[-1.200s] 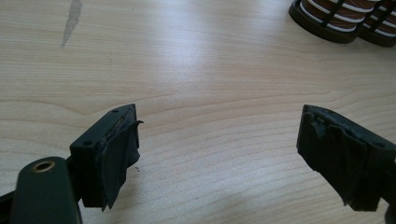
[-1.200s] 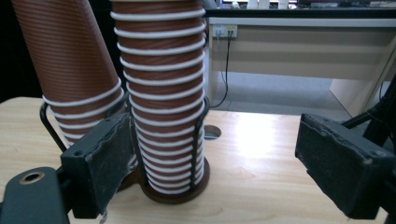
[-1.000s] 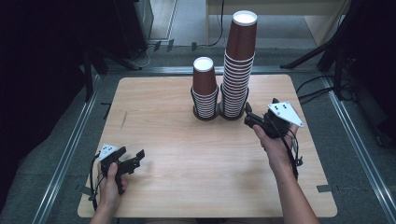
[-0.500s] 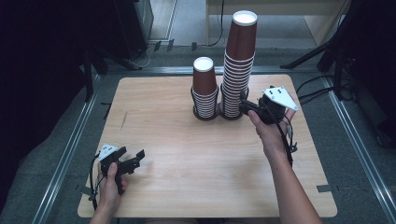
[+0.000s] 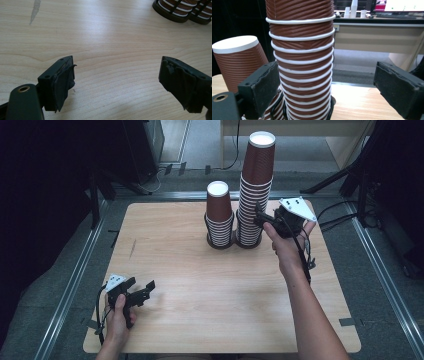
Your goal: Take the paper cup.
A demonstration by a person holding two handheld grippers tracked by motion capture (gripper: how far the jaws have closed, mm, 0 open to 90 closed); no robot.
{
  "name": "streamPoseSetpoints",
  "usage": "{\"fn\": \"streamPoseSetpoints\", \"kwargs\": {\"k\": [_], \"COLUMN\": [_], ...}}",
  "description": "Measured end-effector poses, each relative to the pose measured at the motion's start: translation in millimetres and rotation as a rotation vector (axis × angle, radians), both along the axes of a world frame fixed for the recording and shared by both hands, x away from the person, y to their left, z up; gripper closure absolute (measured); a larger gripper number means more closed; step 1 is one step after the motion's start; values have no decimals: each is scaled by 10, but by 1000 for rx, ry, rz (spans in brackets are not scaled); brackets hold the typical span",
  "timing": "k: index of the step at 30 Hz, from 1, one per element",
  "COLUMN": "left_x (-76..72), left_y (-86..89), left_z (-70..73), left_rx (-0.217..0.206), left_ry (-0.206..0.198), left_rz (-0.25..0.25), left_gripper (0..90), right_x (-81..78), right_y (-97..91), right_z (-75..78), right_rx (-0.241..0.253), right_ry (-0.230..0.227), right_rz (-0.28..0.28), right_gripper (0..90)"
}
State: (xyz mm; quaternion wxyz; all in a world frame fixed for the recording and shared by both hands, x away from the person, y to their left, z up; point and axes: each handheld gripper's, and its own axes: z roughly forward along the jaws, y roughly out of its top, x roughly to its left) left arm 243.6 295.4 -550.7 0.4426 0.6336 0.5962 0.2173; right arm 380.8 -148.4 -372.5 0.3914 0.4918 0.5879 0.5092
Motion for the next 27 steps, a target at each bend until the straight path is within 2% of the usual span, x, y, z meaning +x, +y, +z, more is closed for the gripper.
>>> {"fn": "streamPoseSetpoints", "kwargs": {"k": [4, 9, 13, 18, 21, 27], "left_x": [-2, -1, 3, 7, 7, 9], "left_y": [2, 4, 3, 14, 18, 26], "left_z": [0, -1, -1, -2, -1, -1], "left_rx": [1, 0, -4, -15, -16, -20], "left_ry": [1, 0, 4, 7, 9, 11], "left_rz": [-3, -5, -7, -8, -12, -17], "left_gripper": [130, 130, 130, 130, 130, 130], "right_x": [58, 113, 186, 279, 313, 361], "right_y": [43, 91, 161, 193, 227, 333], "right_z": [48, 110, 135, 196, 235, 316], "right_rx": [-11, 1, -24, 33, 48, 18], "right_ry": [-6, -32, -46, -50, -55, -80], "right_rz": [-3, 3, -13, -10, 5, 12], "right_gripper": [70, 64, 45, 34, 34, 34]}}
